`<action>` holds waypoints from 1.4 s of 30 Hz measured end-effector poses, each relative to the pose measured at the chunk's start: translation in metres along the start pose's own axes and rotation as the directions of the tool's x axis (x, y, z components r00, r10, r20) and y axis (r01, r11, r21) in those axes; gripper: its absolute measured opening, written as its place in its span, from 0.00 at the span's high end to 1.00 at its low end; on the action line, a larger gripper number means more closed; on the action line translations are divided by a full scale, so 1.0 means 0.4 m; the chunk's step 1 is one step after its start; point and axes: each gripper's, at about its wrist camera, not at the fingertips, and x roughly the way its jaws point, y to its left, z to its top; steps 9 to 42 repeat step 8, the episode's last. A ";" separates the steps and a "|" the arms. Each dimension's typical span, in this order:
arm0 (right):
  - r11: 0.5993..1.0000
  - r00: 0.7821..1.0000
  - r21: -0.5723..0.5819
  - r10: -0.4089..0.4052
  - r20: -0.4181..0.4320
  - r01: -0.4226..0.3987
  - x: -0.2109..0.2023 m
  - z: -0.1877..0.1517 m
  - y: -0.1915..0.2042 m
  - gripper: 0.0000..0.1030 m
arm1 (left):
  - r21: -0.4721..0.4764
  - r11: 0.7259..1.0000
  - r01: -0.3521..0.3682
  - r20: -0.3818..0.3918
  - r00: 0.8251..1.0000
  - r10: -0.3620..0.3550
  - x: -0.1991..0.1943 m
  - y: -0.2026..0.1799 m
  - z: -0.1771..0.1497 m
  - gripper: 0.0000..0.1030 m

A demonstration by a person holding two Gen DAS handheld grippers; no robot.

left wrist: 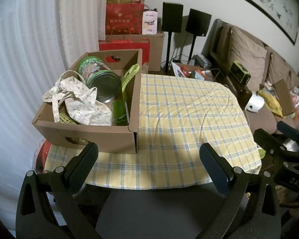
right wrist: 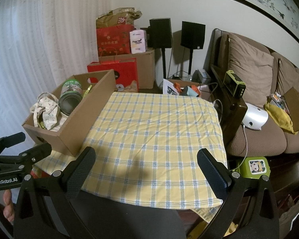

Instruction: Organize objects

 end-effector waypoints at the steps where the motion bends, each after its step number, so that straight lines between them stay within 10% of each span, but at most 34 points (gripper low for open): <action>1: 1.000 1.000 0.001 0.001 0.000 -0.001 0.000 0.000 0.000 0.00 | 0.000 1.000 0.001 0.000 1.000 -0.001 0.000 0.000 0.000 0.01; 42: 1.000 1.000 0.000 -0.001 0.001 0.001 0.000 0.000 0.001 0.00 | 0.000 1.000 0.002 -0.003 1.000 -0.002 0.000 -0.003 0.001 0.01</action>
